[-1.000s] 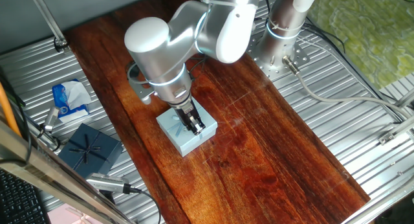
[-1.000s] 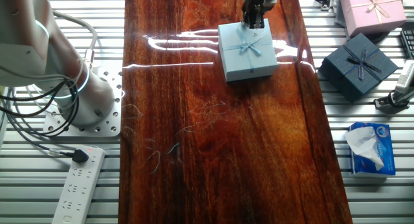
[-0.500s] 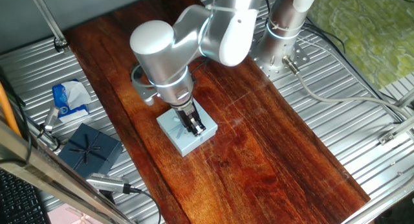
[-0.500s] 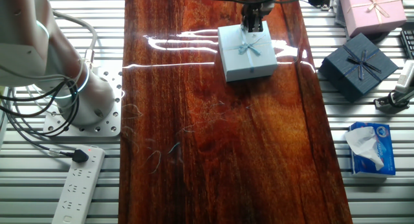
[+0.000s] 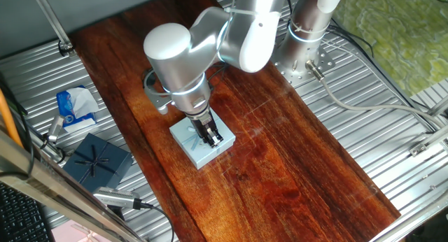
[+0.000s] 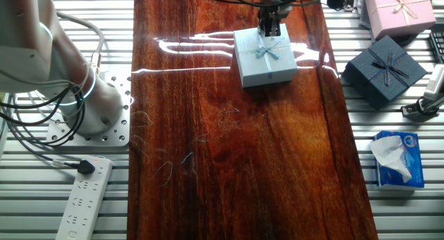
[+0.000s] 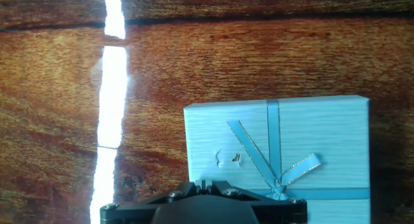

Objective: Slide the outer casing onto the gift box

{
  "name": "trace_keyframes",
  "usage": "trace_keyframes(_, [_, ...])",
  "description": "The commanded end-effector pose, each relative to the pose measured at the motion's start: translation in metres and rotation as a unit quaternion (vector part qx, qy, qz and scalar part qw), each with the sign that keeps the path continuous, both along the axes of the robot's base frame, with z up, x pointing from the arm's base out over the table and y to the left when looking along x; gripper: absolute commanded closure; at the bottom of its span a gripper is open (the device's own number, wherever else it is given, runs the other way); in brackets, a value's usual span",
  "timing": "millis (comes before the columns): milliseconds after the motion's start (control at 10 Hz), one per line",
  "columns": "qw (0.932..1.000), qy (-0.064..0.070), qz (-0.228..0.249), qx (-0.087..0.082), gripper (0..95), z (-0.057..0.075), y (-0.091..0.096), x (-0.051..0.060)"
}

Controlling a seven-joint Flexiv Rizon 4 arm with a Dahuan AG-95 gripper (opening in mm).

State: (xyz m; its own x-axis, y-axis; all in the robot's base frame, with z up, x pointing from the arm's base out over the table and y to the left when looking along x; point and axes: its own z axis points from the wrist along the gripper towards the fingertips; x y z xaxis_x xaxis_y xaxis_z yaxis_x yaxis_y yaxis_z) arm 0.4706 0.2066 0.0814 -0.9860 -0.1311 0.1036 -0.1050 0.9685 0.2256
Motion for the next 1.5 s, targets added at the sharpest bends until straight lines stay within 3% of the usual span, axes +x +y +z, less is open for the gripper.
trace_keyframes(100, [1.0000, 0.000, 0.002, -0.001, 95.0, -0.001, 0.000, 0.000])
trace_keyframes(300, [1.0000, 0.002, 0.007, -0.002, 95.0, 0.003, 0.000, 0.000])
trace_keyframes(500, [0.9999, -0.008, 0.009, -0.005, 95.0, 0.008, 0.000, -0.001])
trace_keyframes(700, [0.9998, -0.010, 0.004, -0.015, 95.0, 0.018, 0.000, -0.002])
trace_keyframes(900, [0.9994, -0.015, 0.000, -0.031, 95.0, 0.034, 0.002, -0.005])
trace_keyframes(1000, [0.9986, -0.018, 0.000, -0.051, 95.0, 0.039, 0.002, -0.006])
trace_keyframes(1300, [0.9962, -0.026, -0.005, -0.083, 95.0, 0.046, 0.003, -0.007])
trace_keyframes(1500, [0.9952, -0.027, -0.003, -0.094, 95.0, 0.049, 0.003, -0.008])
